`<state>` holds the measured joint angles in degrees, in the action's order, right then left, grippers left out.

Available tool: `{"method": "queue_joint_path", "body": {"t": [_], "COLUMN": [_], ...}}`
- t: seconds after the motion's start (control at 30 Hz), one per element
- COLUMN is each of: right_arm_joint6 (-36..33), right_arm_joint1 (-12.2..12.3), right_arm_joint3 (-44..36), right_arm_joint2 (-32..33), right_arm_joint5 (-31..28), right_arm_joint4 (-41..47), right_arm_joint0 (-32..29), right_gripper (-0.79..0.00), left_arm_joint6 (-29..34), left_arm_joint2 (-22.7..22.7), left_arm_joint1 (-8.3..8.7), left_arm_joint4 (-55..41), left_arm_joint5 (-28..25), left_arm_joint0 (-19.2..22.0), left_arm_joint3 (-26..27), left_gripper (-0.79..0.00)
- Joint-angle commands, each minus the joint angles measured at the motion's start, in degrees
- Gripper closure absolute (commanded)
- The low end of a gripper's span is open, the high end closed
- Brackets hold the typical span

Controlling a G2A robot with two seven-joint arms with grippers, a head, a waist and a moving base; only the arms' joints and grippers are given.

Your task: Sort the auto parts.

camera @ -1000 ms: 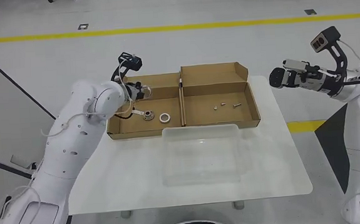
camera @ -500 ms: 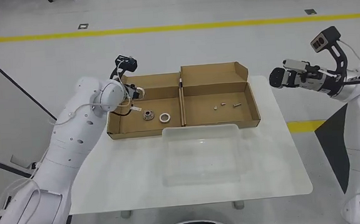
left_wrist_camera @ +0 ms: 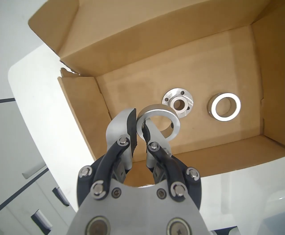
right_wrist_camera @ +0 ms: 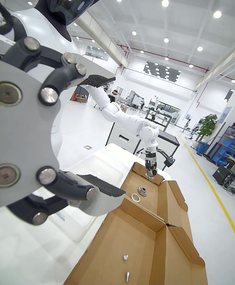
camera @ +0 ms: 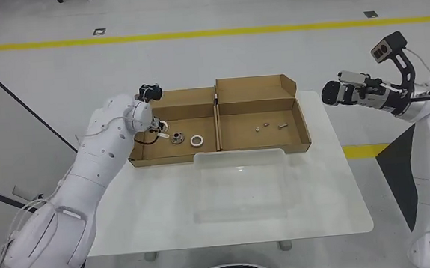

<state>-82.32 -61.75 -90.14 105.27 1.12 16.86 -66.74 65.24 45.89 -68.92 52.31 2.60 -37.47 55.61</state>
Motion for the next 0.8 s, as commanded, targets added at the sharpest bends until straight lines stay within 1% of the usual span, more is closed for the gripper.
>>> {"method": "queue_joint_path", "body": {"t": [0.0, 0.1, 0.27, 0.33, 0.57, 0.6, 0.67, 0.7, 0.73, 0.77], "right_arm_joint6": [0.00, 0.00, 0.00, 0.00, 0.00, 0.00, 0.00, 0.00, 0.00, 0.00], "right_arm_joint1": [0.00, 0.00, 0.00, 0.00, 0.00, 0.00, 0.00, 0.00, 0.00, 0.00], "right_arm_joint3": [0.00, 0.00, 0.00, 0.00, 0.00, 0.00, 0.00, 0.00, 0.00, 0.00], "right_arm_joint2": [0.00, 0.00, 0.00, 0.00, 0.00, 0.00, 0.00, 0.00, 0.00, 0.00], "right_arm_joint5": [0.00, 0.00, 0.00, 0.00, 0.00, 0.00, 0.00, 0.00, 0.00, 0.00], "right_arm_joint4": [0.00, 0.00, 0.00, 0.00, 0.00, 0.00, 0.00, 0.00, 0.00, 0.00], "right_arm_joint0": [0.00, 0.00, 0.00, 0.00, 0.00, 0.00, 0.00, 0.00, 0.00, 0.00], "right_gripper": [-0.785, -0.785, -0.785, -0.785, -0.785, -0.785, -0.785, -0.785, -0.785, -0.785], "left_arm_joint6": [-0.31, -0.82, -0.98, -0.99, -1.77, -1.85, -2.04, -2.18, -2.35, -2.58], "left_arm_joint2": [-1.19, -2.56, -4.33, -5.31, -7.00, -7.16, -7.39, -7.44, -7.44, -7.45], "left_arm_joint1": [-0.81, -1.95, -3.48, -4.13, -6.18, -6.43, -6.91, -7.13, -7.33, -7.51], "left_arm_joint4": [-0.32, -0.61, -0.19, 0.76, 0.66, 0.62, 0.49, 0.37, 0.18, 0.12], "left_arm_joint5": [-0.18, -0.24, 0.50, 1.36, 1.36, 1.14, 0.89, 0.83, 0.77, 0.67], "left_arm_joint0": [0.88, 2.14, 3.50, 3.89, 5.00, 5.17, 5.55, 5.73, 5.90, 6.08], "left_arm_joint3": [-3.78, -7.45, -12.13, -13.55, -18.05, -18.65, -19.76, -20.27, -20.75, -21.21], "left_gripper": [0.000, 0.000, 0.000, 0.000, -0.006, -0.169, -0.351, -0.505, -0.557, -0.702]}}
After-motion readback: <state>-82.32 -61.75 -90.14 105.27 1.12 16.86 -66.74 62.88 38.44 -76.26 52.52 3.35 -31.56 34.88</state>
